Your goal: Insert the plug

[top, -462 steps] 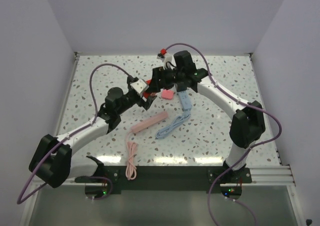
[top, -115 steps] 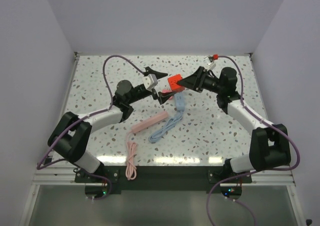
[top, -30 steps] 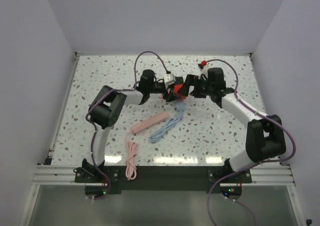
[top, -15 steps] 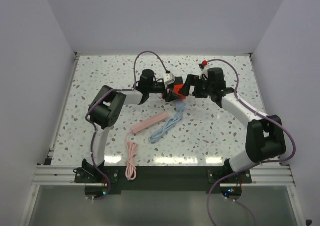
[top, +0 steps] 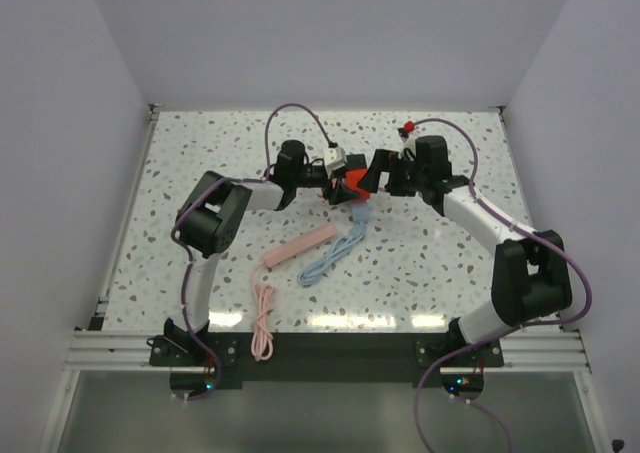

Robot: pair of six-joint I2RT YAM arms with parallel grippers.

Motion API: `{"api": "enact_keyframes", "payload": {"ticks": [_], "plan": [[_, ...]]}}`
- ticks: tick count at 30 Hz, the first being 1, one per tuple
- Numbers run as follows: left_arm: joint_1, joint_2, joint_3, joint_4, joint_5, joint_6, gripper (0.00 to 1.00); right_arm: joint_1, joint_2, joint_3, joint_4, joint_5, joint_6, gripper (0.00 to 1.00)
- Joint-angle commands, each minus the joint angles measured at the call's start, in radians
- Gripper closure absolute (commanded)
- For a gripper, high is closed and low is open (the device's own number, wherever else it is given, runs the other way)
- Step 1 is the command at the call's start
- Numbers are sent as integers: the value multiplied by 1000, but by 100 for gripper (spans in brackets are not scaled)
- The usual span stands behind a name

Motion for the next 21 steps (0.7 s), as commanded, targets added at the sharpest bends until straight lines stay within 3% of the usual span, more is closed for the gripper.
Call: {"api": "enact_keyframes", "payload": {"ticks": [1,13,21], "plan": [[14,-13,9,53,34,-14,100,3,-20,20,-3,20,-16,1],[16,5,10,131,103,-77,100,6,-9,20,-6,20,-19,1],[17,30,39,93,91,-62,100,6,-18,20,-14,21,-26,1]]}}
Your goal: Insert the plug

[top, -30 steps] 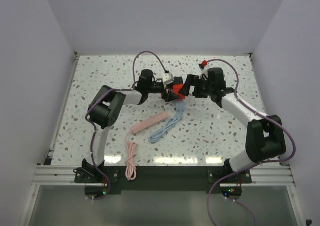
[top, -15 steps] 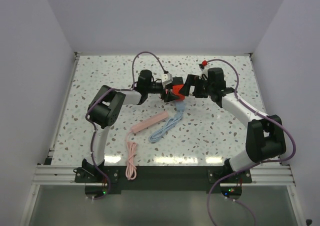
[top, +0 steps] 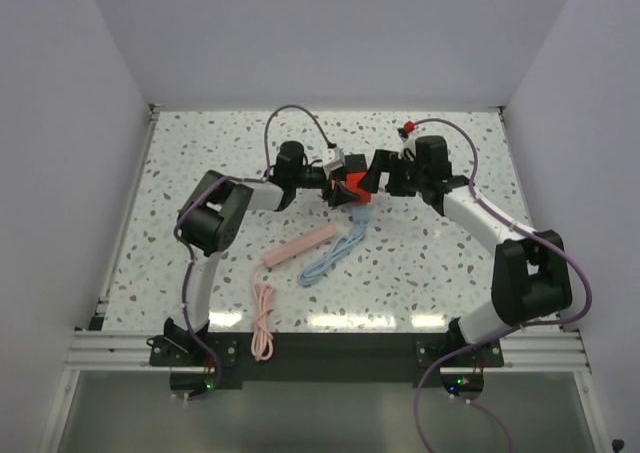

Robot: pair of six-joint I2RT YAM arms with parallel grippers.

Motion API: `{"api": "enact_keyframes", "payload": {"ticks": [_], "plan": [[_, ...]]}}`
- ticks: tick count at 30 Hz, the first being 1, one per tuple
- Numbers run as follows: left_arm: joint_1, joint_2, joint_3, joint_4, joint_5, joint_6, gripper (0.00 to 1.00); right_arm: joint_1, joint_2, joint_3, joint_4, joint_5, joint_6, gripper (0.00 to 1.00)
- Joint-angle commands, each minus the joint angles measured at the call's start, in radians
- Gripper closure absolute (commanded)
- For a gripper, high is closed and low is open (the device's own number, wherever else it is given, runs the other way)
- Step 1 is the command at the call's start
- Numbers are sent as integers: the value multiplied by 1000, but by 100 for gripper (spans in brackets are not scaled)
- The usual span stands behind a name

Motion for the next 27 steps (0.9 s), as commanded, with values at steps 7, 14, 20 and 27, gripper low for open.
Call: {"api": "enact_keyframes", "payload": {"ticks": [7,14,20,27], "plan": [[16,14,46,51,1,-24,100,6,-17,15,-1,2,-18,1],[16,23,43,107,5,-52,100,8,-4,17,3,-7,-20,1],[30,31,14,238,22,-164,100,11,-4,17,0,-6,-26,1],[47,40,6,309,32,-218,100,9,9,21,0,-16,-29,2]]}}
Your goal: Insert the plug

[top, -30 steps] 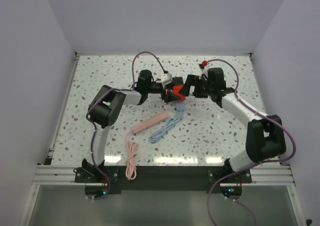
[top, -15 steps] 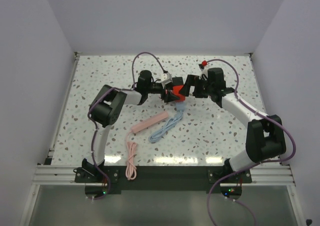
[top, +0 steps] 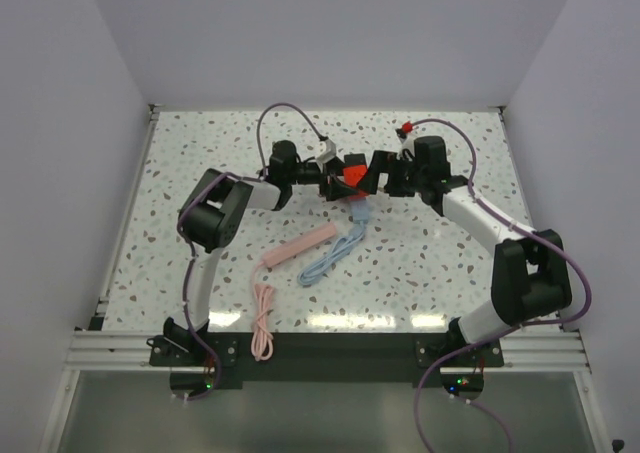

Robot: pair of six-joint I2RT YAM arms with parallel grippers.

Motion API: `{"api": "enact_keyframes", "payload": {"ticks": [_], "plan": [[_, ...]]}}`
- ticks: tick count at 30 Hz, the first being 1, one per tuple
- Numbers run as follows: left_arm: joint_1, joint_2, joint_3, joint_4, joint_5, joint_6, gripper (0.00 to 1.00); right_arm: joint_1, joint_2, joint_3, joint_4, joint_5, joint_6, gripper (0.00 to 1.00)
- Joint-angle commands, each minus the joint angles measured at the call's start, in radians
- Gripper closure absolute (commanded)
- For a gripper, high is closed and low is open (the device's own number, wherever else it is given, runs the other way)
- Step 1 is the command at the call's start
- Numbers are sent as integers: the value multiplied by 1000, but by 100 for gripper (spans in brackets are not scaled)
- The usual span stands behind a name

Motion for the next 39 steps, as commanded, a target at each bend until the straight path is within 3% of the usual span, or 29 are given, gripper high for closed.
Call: {"api": "enact_keyframes", "payload": {"ticks": [1,9,20,39], "plan": [[17,-3,1,115,5,-23,100,3,8,21,2,-13,-23,1],[13,-15,-16,75,-10,0,100,6,27,29,5,-30,-26,1],[-6,-40,4,-112,-122,104,100,15,8,27,3,-39,-30,1],[-13,-45,16,-158,-167,120,100,19,-25,14,-1,-37,-36,1]]}}
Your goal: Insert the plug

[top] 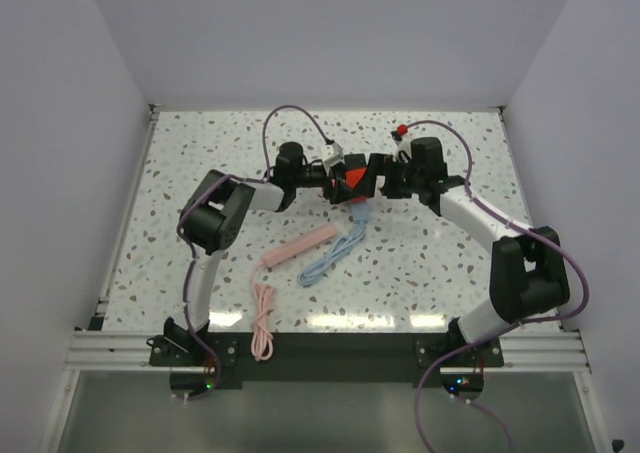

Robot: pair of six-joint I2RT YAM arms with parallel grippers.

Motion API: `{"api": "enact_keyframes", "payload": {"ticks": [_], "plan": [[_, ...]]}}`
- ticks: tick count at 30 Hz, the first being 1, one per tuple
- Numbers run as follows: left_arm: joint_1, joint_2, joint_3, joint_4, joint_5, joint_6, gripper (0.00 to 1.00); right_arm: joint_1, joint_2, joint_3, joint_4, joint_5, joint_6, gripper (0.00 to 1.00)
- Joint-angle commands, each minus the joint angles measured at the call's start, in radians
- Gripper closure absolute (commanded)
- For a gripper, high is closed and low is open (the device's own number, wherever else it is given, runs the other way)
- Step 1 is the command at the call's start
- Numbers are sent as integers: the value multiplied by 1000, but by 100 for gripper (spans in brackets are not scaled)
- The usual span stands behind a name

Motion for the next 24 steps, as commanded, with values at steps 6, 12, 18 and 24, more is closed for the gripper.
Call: {"api": "enact_keyframes", "payload": {"ticks": [6,12,18,24], "plan": [[13,-57,-21,-24,-103,55,100,6,-43,8,0,-10,-17,1],[13,-68,-35,-24,-97,77,100,9,-43,12,-1,-11,-16,1],[11,-63,-24,-34,-88,80,100,12,-40,11,-9,-5,-19,2],[11,-65,-13,-83,-91,103,100,23,-2,41,-61,96,-37,1]]}}
